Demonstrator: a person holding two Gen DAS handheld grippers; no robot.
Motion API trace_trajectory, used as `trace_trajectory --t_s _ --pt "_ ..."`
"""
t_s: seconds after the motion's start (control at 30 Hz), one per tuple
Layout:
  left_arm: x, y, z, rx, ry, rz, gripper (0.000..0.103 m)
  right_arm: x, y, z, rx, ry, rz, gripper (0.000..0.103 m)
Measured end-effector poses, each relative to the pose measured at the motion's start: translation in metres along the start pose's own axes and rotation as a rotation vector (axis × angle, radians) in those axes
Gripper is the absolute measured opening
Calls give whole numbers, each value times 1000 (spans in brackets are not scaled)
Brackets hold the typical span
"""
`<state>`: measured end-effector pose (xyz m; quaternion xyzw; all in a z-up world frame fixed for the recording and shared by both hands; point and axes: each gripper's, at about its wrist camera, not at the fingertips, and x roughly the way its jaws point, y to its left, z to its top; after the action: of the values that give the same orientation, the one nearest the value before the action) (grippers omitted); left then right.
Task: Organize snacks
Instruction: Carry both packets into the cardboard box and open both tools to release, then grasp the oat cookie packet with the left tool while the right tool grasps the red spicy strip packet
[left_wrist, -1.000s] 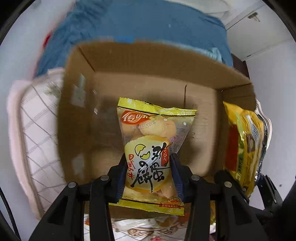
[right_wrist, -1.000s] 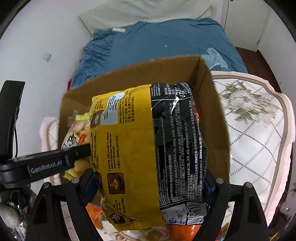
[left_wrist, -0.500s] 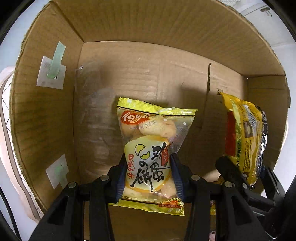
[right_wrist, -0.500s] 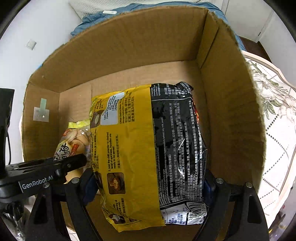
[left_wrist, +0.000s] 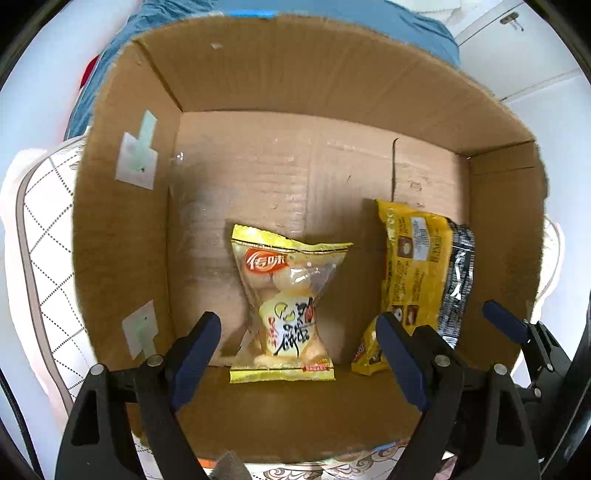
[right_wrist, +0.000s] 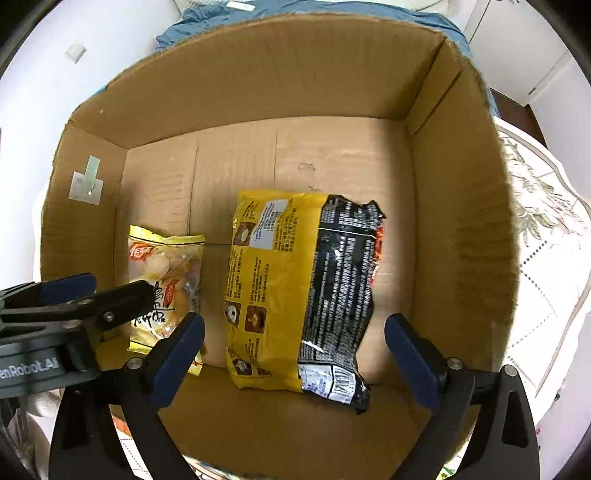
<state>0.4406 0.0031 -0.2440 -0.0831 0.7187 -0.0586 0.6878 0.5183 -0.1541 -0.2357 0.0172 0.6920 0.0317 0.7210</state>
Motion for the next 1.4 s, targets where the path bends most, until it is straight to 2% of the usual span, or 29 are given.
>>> trace_trajectory --t_s 0.13,0.37,0.57,0.83,1.03,1.23,1.4 --pt "-22 4 -8 -14 -73 -8 86 -21 2 -11 -1 -46 -12 100" --pt "-56 13 -38 -16 -230 45 86 -62 1 -38 22 -158 -5 100" --pt "-89 5 -65 22 -366 121 86 -101 3 -67 2 -263 -60 100" --pt "-128 -6 -109 68 -473 159 86 -143 10 -103 -6 -342 -58 100" --pt "-142 -9 -137 63 -498 149 86 -163 12 -129 -5 -369 -39 100" --pt "-147 -15 -172 83 -518 157 86 -169 -1 -169 0 -332 -3 100" --pt "-114 -25 -217 149 -427 150 86 -150 -31 -216 34 -232 19 100"
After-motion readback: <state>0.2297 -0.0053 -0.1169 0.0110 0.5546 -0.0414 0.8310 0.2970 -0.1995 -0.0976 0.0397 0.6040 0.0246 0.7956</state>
